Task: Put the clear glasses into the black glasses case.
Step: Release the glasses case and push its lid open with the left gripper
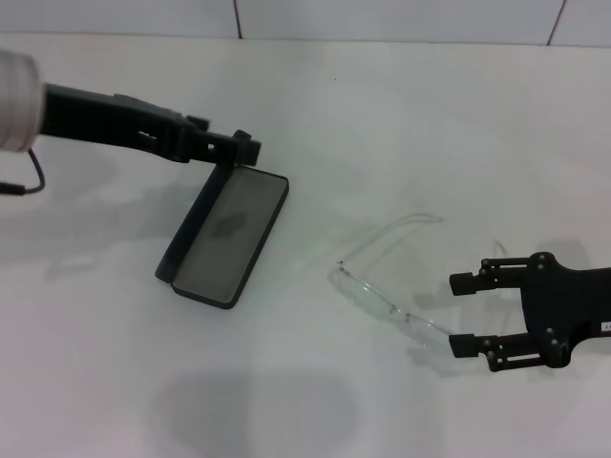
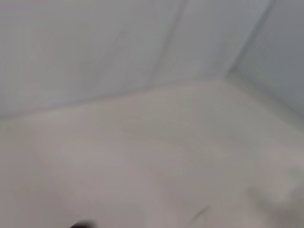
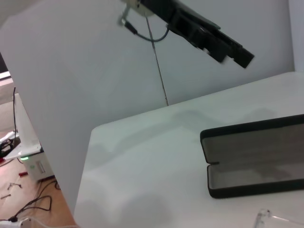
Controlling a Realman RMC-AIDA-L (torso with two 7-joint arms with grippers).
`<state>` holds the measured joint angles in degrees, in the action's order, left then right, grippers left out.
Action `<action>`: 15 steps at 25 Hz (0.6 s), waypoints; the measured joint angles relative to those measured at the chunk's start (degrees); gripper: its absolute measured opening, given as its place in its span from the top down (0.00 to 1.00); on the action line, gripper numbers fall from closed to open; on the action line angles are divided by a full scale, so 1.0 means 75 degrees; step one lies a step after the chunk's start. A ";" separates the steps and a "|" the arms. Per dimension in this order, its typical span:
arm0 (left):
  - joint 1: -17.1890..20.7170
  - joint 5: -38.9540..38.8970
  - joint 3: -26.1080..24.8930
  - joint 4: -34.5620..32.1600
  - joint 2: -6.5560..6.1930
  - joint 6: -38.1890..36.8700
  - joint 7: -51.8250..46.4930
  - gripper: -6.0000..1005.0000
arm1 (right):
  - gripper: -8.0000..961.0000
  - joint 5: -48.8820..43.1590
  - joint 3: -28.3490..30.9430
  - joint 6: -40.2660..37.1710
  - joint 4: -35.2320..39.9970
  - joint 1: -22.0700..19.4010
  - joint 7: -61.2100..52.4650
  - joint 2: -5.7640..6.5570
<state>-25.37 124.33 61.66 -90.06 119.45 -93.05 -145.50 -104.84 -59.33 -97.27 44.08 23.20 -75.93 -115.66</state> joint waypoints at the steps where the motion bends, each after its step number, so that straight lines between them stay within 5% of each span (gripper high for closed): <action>1: -0.0241 0.0732 0.0391 -0.0315 -0.0013 0.0009 -0.0710 0.15 | 0.24 -0.0001 0.0002 0.0007 -0.0033 0.0000 0.0000 0.0001; 9: -0.1492 0.3903 0.2794 0.0211 0.0024 0.0095 -0.3113 0.16 | 0.24 0.0004 0.0004 0.0012 -0.0267 0.0083 -0.0002 -0.0011; 15: -0.1842 0.4559 0.3180 0.1175 0.0034 0.0370 -0.3519 0.17 | 0.24 0.0101 0.0032 0.0012 -0.0341 0.0086 -0.0002 -0.0025</action>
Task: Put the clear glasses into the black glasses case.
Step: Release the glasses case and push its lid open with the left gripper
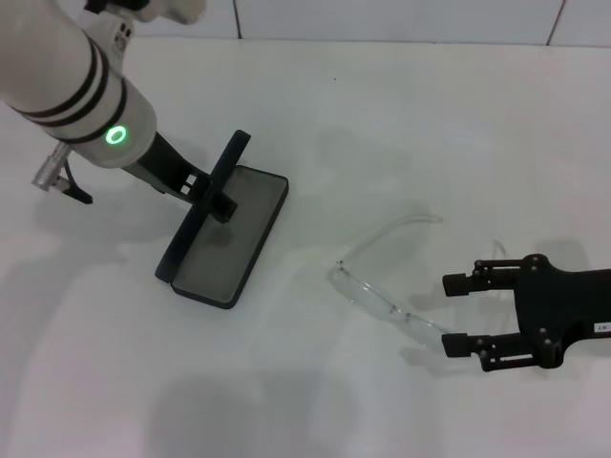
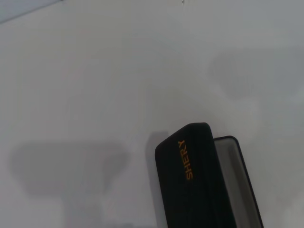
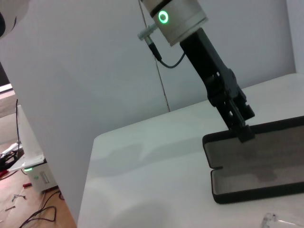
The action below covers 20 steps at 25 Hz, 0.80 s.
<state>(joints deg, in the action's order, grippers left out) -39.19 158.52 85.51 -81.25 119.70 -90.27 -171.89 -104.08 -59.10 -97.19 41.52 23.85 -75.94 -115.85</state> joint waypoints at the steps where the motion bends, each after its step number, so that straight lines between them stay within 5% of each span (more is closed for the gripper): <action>1: -0.0021 0.0007 0.0010 0.0066 0.0000 0.0046 -0.0009 0.17 | 0.24 0.0001 0.0013 0.0000 -0.0008 -0.0010 0.0000 0.0000; 20: -0.0134 0.0087 0.0055 0.0582 0.0000 0.0494 0.0183 0.21 | 0.24 0.0004 0.0025 0.0077 -0.0193 0.0066 0.0000 0.0002</action>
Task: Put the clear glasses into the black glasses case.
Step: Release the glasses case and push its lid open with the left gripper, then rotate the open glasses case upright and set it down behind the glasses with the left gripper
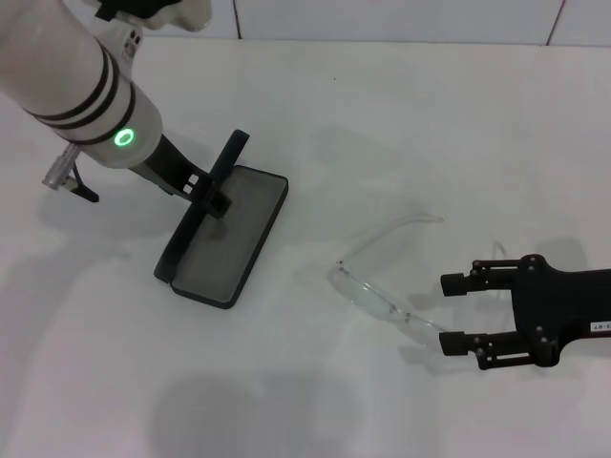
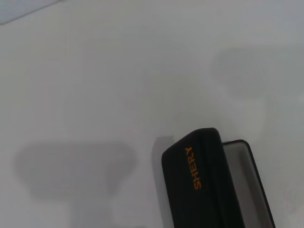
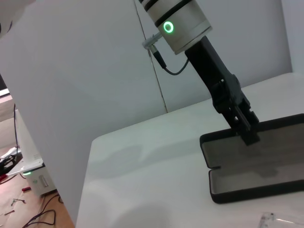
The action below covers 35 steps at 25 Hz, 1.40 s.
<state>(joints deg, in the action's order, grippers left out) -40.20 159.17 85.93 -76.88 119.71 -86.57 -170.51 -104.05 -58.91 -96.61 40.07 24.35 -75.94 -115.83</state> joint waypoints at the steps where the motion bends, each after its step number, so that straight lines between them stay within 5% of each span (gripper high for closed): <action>1: 0.0004 0.0000 0.0002 -0.0003 0.0000 0.0000 0.0054 0.21 | 0.24 0.0000 -0.0001 0.0016 0.0000 0.0000 0.0000 0.0000; 12: -0.0033 0.0020 0.0020 -0.0010 -0.0001 0.0039 0.0333 0.63 | 0.24 -0.0001 0.0004 0.0108 -0.0003 -0.0012 0.0000 0.0000; 22: -0.0008 -0.0008 0.0238 -0.0404 -0.0001 0.0678 0.1612 0.77 | 0.24 0.0048 0.0010 0.0127 -0.0102 0.0008 0.0002 0.0000; 35: 0.0276 -0.1148 0.1284 -0.0539 0.0010 0.3082 0.6318 0.79 | 0.24 0.0385 -0.0043 0.0126 -0.0701 -0.0042 0.0106 -0.0008</action>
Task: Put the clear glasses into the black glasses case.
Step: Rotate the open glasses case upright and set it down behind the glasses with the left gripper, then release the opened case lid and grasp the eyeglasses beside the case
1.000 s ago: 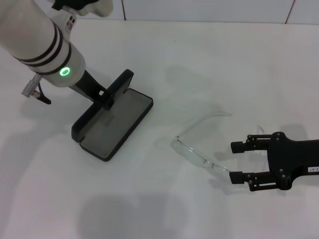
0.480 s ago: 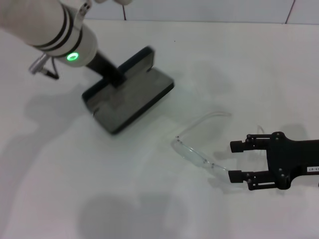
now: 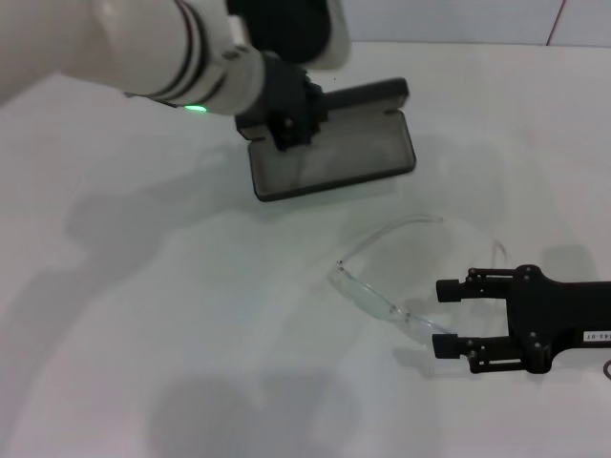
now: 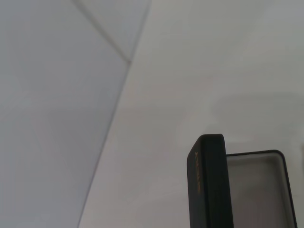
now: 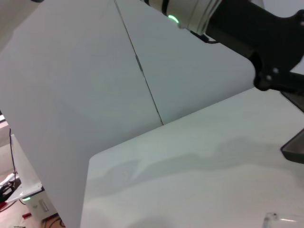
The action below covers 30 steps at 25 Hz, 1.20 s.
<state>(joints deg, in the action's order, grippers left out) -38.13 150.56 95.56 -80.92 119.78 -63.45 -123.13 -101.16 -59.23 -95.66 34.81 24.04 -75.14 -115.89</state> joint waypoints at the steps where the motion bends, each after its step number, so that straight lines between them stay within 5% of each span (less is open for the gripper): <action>1: -0.0059 0.0004 0.0121 0.0079 0.0001 0.0060 0.0120 0.79 | 0.24 0.0015 -0.0011 -0.0001 -0.0037 0.0003 0.0005 -0.0002; 8: -0.0604 0.0082 0.0324 0.1033 0.0016 0.0303 0.0095 0.79 | 0.24 0.0119 0.0001 -0.0043 -0.0132 -0.0020 0.0022 -0.0005; 16: -0.0667 0.0073 0.0432 0.1195 0.0025 0.0413 0.0105 0.78 | 0.24 0.0119 0.0015 -0.0040 -0.0193 0.0006 0.0023 -0.0005; 25: -0.0504 0.0169 0.0720 0.1164 0.0025 0.0651 0.0128 0.75 | 0.24 0.0128 0.0012 -0.0040 -0.0190 0.0035 0.0024 -0.0005; 30: -0.0043 -0.0092 0.0669 0.0392 0.0027 0.0877 0.0065 0.75 | 0.24 0.0134 0.0044 -0.0063 -0.0188 -0.0006 0.0024 -0.0005</action>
<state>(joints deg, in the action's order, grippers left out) -38.45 149.87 100.58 -77.98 119.99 -56.87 -122.64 -100.16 -58.90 -96.13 33.40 23.99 -74.97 -115.93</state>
